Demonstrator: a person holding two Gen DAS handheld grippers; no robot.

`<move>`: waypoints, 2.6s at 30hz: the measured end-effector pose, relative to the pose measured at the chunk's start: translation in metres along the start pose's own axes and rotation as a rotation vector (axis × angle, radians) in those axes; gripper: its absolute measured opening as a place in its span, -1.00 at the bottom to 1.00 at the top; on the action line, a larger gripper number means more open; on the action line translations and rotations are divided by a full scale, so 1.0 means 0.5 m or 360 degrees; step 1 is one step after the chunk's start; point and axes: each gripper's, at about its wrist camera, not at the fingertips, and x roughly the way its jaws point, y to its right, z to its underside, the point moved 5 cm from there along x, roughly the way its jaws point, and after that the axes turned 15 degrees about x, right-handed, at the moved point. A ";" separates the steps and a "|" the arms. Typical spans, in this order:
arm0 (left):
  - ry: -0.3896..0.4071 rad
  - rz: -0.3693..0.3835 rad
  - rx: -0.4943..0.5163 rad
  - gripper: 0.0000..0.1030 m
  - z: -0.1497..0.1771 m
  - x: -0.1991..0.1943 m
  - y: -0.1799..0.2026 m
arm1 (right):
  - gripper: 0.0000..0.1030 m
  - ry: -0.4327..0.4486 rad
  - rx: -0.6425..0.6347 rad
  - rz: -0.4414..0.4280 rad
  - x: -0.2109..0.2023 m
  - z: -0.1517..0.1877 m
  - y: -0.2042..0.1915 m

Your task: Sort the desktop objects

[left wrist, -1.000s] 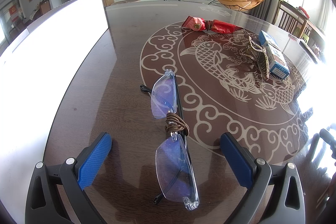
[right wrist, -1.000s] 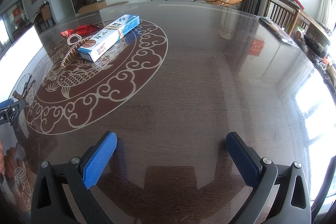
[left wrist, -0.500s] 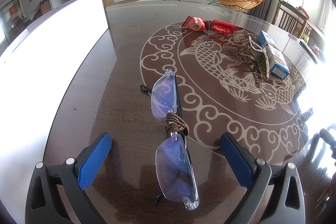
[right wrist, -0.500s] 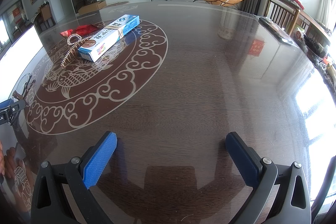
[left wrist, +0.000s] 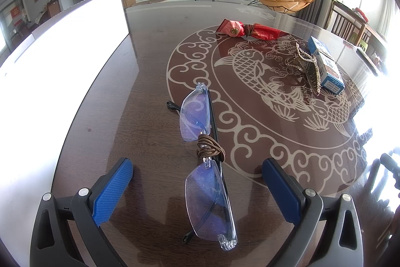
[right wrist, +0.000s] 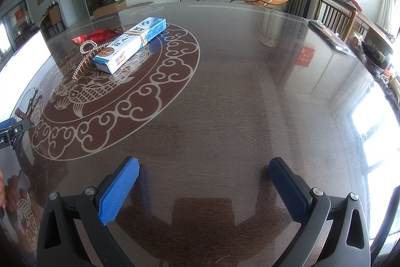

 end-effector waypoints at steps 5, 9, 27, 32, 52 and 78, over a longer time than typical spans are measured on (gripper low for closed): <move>0.0000 0.0000 0.0000 1.00 -0.001 0.001 0.000 | 1.00 0.0000 0.0000 0.0000 0.000 0.000 0.000; 0.0000 0.0000 0.0000 1.00 0.000 0.001 0.000 | 1.00 0.0000 0.0000 0.0000 0.000 0.000 0.000; 0.0000 0.0000 0.0000 1.00 0.000 0.001 0.000 | 1.00 0.0000 0.0000 0.0000 0.000 0.000 0.000; 0.0000 0.0001 0.0000 1.00 0.000 0.001 0.000 | 1.00 0.0000 -0.0003 0.0004 -0.001 0.001 -0.001; 0.0002 0.0005 0.0000 1.00 0.001 0.000 0.000 | 1.00 -0.0243 0.0436 -0.0345 0.136 -0.253 -0.221; 0.0004 0.0005 0.0000 1.00 0.002 -0.002 -0.001 | 0.02 -0.0075 0.0086 -0.0298 0.033 -0.069 -0.142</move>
